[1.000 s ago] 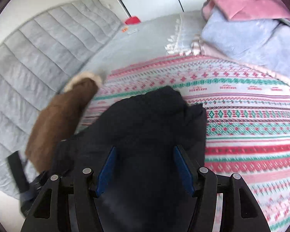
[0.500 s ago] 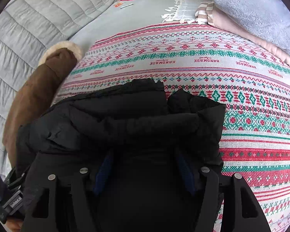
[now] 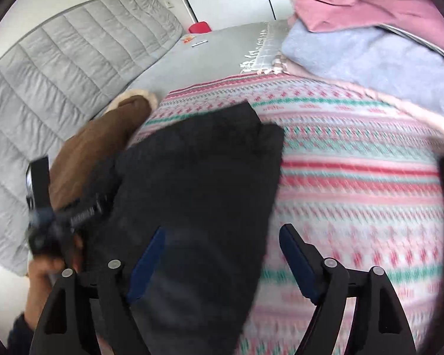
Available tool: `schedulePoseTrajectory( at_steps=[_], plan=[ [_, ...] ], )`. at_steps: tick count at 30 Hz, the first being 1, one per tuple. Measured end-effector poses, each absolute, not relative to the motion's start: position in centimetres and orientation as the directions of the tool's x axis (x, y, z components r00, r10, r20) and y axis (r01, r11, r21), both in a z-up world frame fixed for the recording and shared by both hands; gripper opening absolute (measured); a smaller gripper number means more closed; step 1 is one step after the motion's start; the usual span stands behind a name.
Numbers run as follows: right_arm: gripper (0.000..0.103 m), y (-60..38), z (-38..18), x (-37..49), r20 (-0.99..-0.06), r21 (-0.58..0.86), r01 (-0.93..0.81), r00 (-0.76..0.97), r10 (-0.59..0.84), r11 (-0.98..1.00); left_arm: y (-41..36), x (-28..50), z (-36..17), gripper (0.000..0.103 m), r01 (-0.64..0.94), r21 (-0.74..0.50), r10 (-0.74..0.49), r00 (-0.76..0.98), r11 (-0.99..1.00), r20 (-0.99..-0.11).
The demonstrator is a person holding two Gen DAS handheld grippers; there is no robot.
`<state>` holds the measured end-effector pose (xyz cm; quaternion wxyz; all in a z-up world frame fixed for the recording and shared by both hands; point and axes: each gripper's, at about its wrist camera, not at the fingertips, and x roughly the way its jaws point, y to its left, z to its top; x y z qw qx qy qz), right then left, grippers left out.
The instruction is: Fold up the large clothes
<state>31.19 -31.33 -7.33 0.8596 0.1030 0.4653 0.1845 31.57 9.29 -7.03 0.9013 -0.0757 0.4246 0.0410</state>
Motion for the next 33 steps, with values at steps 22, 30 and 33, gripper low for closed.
schedulePoseTrajectory(
  at_steps=[22, 30, 33],
  plan=[
    [0.082, -36.0, -11.0, 28.3, -0.74, 0.536, -0.06, 0.447, 0.502, 0.842, 15.3, 20.5, -6.3, 0.093, -0.117, -0.313, -0.194, 0.572, 0.942, -0.797],
    [0.082, -36.0, -11.4, 28.2, -0.718, 0.597, -0.028, 0.428, 0.549, 0.802, 15.9, 19.5, -8.7, 0.093, -0.139, -0.48, -0.354, 0.509, 0.866, -0.785],
    [0.082, -35.8, -11.8, 28.4, -0.712, 0.617, -0.014, 0.416, 0.566, 0.787, 15.7, 19.4, -9.4, 0.093, -0.15, -0.476, -0.352, 0.492, 0.867, -0.796]
  ],
)
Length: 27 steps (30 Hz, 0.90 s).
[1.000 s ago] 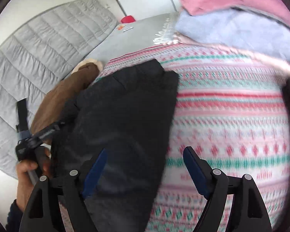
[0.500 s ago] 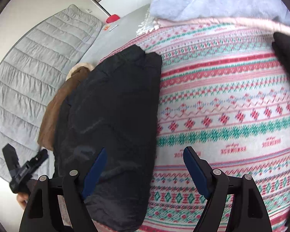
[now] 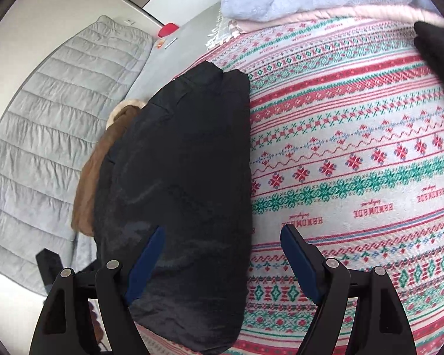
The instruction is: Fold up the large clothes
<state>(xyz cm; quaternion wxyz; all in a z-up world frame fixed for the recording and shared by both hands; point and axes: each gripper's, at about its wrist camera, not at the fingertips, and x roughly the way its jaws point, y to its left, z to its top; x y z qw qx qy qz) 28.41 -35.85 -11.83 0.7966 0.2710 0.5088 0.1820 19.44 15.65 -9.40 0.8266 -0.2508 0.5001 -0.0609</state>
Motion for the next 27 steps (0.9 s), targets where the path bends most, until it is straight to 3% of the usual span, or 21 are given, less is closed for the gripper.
schedulePoseTrajectory(
  at_steps=[5, 27],
  plan=[
    [0.082, -35.7, -12.3, 28.7, -0.714, 0.625, -0.002, 0.403, 0.573, 0.78, 14.7, 19.2, -10.9, 0.093, -0.143, -0.511, -0.41, 0.435, 0.847, -0.802],
    [0.082, -35.8, -14.6, 30.0, -0.659, 0.72, 0.064, 0.373, 0.653, 0.691, 14.4, 19.0, -12.0, 0.089, -0.165, -0.538, -0.429, 0.434, 0.826, -0.792]
  ],
)
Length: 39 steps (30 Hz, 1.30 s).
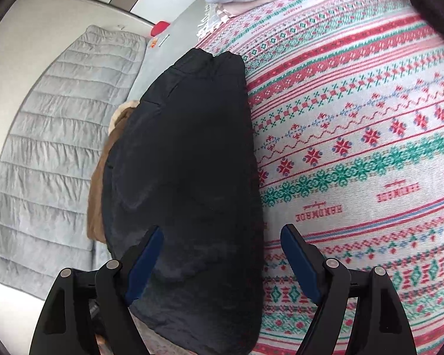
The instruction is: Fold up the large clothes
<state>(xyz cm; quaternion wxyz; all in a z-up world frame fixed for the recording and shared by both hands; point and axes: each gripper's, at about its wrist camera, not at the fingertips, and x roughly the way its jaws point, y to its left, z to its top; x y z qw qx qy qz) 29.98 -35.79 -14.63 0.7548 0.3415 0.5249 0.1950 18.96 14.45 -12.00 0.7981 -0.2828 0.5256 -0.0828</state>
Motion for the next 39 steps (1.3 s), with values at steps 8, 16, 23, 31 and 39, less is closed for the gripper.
schedulePoseTrajectory(
  at_steps=[8, 16, 23, 31, 39],
  plan=[
    [0.082, -35.6, -16.6, 31.6, -0.633, 0.759, 0.123, 0.37, 0.68, 0.64, 14.2, 19.0, -12.1, 0.089, -0.164, -0.54, -0.431, 0.434, 0.826, -0.791],
    [0.082, -34.9, -17.4, 33.0, -0.597, 0.789, 0.126, 0.389, 0.701, 0.602, 14.2, 19.3, -12.3, 0.09, -0.165, -0.552, -0.443, 0.432, 0.817, -0.785],
    [0.083, -34.5, -17.8, 33.6, -0.552, 0.824, 0.128, 0.394, 0.734, 0.551, 13.9, 19.5, -12.2, 0.09, -0.162, -0.544, -0.436, 0.433, 0.823, -0.789],
    [0.084, -33.6, -17.4, 33.7, -0.55, 0.824, 0.117, 0.397, 0.735, 0.554, 13.6, 19.5, -12.1, 0.09, -0.164, -0.535, -0.426, 0.435, 0.829, -0.793],
    [0.091, -32.1, -17.5, 34.0, -0.56, 0.814, 0.093, 0.394, 0.729, 0.574, 13.2, 19.5, -12.1, 0.09, -0.164, -0.523, -0.413, 0.437, 0.837, -0.799]
  ],
)
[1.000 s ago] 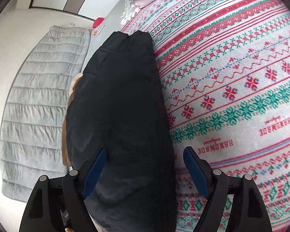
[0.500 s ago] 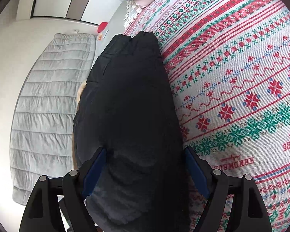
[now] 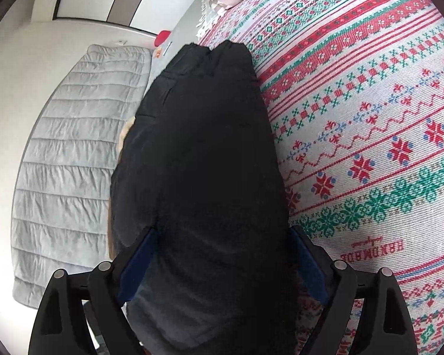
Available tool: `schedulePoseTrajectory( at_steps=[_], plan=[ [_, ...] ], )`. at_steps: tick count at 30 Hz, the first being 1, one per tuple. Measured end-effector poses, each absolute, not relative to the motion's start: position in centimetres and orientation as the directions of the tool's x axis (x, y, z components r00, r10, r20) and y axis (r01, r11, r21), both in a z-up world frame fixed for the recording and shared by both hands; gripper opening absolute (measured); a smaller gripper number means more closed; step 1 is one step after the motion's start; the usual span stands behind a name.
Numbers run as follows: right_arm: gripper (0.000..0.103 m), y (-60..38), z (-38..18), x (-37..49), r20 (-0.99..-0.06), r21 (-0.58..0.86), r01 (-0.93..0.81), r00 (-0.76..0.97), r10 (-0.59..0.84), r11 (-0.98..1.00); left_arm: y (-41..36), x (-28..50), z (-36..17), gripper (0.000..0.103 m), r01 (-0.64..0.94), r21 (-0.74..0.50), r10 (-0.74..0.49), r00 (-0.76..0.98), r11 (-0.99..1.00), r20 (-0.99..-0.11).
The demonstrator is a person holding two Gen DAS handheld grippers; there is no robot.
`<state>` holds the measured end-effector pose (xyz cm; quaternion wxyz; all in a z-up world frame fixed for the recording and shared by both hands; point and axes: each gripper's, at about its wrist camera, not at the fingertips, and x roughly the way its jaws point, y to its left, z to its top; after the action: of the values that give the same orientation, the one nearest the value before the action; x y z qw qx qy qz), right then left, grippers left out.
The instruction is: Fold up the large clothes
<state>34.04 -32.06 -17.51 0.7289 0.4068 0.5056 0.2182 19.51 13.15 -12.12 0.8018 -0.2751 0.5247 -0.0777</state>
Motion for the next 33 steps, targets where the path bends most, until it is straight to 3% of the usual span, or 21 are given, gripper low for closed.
schedulePoseTrajectory(
  at_steps=[18, 27, 33],
  plan=[
    [0.091, -28.8, -16.6, 34.9, -0.602, 0.762, 0.029, 0.397, 0.692, 0.646, 12.1, 19.6, -11.9, 0.088, -0.162, -0.49, -0.377, 0.453, 0.856, -0.808],
    [0.065, -26.0, -14.8, 35.0, -0.658, 0.668, -0.056, 0.419, 0.625, 0.742, 10.9, 19.8, -10.8, 0.068, -0.131, -0.433, -0.323, 0.486, 0.892, -0.812],
    [0.052, -22.3, -12.5, 34.5, -0.717, 0.505, -0.15, 0.475, 0.509, 0.85, 10.4, 20.1, -10.3, 0.054, -0.123, -0.395, -0.287, 0.501, 0.91, -0.817]
  ],
)
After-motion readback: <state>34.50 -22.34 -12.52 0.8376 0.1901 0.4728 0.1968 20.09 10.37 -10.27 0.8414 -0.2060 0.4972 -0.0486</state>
